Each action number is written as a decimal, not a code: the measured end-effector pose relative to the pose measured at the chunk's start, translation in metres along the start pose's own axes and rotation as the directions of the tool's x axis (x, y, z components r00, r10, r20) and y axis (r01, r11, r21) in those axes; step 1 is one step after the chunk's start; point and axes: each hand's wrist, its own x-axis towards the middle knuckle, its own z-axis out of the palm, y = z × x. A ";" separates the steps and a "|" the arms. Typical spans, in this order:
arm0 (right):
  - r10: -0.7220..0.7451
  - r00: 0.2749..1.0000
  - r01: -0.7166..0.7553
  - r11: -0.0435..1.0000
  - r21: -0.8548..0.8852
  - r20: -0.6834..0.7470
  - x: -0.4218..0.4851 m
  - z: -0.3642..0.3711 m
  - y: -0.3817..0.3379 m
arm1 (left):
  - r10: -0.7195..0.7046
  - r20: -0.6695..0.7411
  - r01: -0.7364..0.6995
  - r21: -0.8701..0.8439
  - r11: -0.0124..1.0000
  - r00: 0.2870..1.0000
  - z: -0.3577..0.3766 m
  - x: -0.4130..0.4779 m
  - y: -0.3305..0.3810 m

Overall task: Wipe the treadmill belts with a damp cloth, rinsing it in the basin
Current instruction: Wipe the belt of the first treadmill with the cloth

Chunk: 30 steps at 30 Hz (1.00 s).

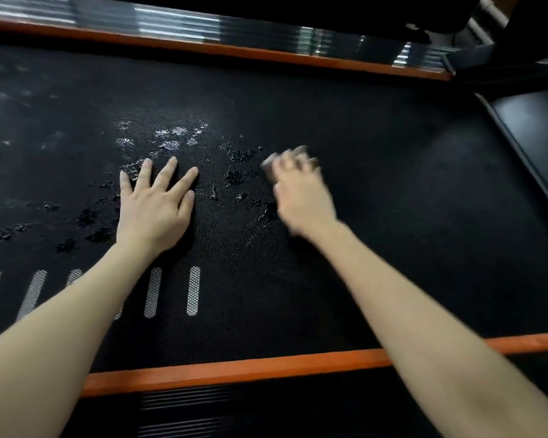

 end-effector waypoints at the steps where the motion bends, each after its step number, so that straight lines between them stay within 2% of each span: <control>1: -0.139 0.990 0.139 0.990 0.010 0.008 -0.025 0.001 -0.021 | 0.005 -0.001 -0.005 -0.002 1.000 1.000 0.000 -0.001 -0.001; 4: -0.406 0.909 0.389 0.906 0.166 0.088 -0.098 -0.009 -0.034 | 0.018 -0.009 -0.018 -0.011 1.000 1.000 0.000 -0.002 -0.002; 7: -0.510 0.856 0.501 0.859 0.106 0.086 -0.112 -0.015 0.002 | 0.005 0.006 -0.005 -0.009 1.000 1.000 -0.001 -0.002 -0.002; 8: -0.482 0.873 0.478 0.876 0.067 0.081 -0.099 -0.015 0.016 | 0.007 0.006 -0.007 -0.009 1.000 1.000 -0.001 -0.002 -0.002; 9: -0.392 0.916 0.389 0.920 0.045 0.084 -0.081 -0.015 0.029 | 0.010 0.005 -0.010 -0.010 1.000 1.000 -0.001 -0.002 -0.002; 11: -0.069 0.995 0.066 0.997 0.038 0.079 -0.038 -0.019 0.050 | 0.007 0.007 -0.007 -0.010 1.000 1.000 -0.002 -0.002 -0.001; 12: 0.062 0.995 -0.067 0.997 0.049 0.082 -0.025 -0.021 0.052 | 0.001 0.014 -0.001 -0.008 1.000 1.000 -0.002 -0.002 0.000; 13: 0.100 0.992 -0.103 0.994 0.035 0.080 -0.022 -0.021 0.046 | -0.004 0.021 0.004 -0.009 1.000 1.000 -0.003 -0.001 0.001; 14: 0.038 0.997 -0.040 0.999 0.025 0.064 -0.028 -0.016 0.032 | -0.008 0.023 0.008 -0.010 1.000 1.000 -0.004 -0.002 0.002; 15: -0.107 0.992 0.105 0.994 0.041 0.060 -0.044 -0.010 0.012 | -0.011 0.021 0.011 -0.011 1.000 1.000 -0.005 -0.002 0.003; 16: -0.287 0.955 0.279 0.955 0.099 0.078 -0.067 -0.006 -0.012 | -0.011 0.020 0.011 -0.013 1.000 1.000 -0.006 -0.002 0.003; 17: -0.448 0.888 0.427 0.887 0.173 0.104 -0.093 -0.005 -0.031 | -0.006 0.020 0.006 -0.014 1.000 1.000 -0.006 -0.003 0.003; 19: -0.632 0.759 0.574 0.763 0.298 0.157 -0.131 -0.011 -0.044 | 0.003 0.025 -0.003 -0.017 1.000 1.000 -0.008 -0.004 0.001; 20: -0.668 0.724 0.595 0.732 0.332 0.172 -0.137 -0.016 -0.031 | 0.003 0.026 -0.003 -0.019 1.000 1.000 -0.008 -0.005 0.000; 22: -0.680 0.702 0.596 0.724 0.348 0.211 -0.143 -0.026 0.013 | 0.009 0.023 -0.009 -0.020 1.000 1.000 -0.008 -0.004 -0.001; 26: -0.641 0.725 0.547 0.759 0.353 0.254 -0.157 -0.041 0.083 | 0.008 0.018 -0.007 -0.021 1.000 1.000 -0.005 -0.003 0.000; 28: -0.638 0.734 0.541 0.756 0.368 0.232 -0.155 -0.039 0.071 | 0.002 0.020 -0.002 -0.015 1.000 1.000 -0.005 -0.003 0.001; 30: -0.697 0.698 0.617 0.701 0.357 0.162 -0.142 -0.029 0.032 | -0.005 0.022 0.006 -0.011 1.000 1.000 -0.005 -0.002 0.003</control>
